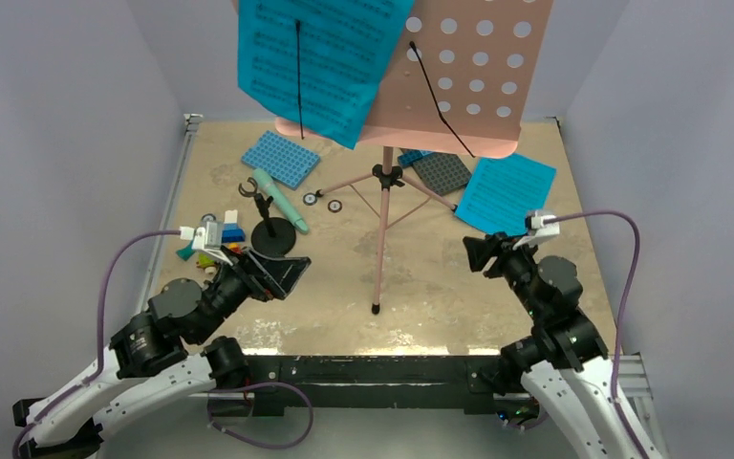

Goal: Pack up the instrument practice props

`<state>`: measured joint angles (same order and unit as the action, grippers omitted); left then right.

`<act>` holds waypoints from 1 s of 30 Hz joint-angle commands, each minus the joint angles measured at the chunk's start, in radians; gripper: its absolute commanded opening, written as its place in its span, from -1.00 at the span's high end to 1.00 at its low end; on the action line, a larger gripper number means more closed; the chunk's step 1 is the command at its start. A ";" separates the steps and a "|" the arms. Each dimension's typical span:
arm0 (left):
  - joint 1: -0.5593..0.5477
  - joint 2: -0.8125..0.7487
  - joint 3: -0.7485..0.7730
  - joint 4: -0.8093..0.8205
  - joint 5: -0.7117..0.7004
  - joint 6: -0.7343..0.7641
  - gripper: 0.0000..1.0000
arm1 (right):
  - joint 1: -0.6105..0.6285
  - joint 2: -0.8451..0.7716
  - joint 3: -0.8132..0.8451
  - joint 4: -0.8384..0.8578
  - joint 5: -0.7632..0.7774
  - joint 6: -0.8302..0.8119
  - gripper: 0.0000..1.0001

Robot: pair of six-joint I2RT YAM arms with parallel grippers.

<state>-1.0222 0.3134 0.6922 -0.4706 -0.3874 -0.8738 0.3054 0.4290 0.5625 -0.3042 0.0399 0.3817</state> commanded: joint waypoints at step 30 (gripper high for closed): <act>-0.003 0.309 0.540 0.506 -0.094 0.859 -0.85 | 1.067 0.636 0.752 0.614 0.732 -0.545 -0.41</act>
<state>-1.0225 0.6037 1.2266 -0.1535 -0.5259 -0.1322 1.3689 0.9730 1.1946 0.1726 0.7021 -0.1711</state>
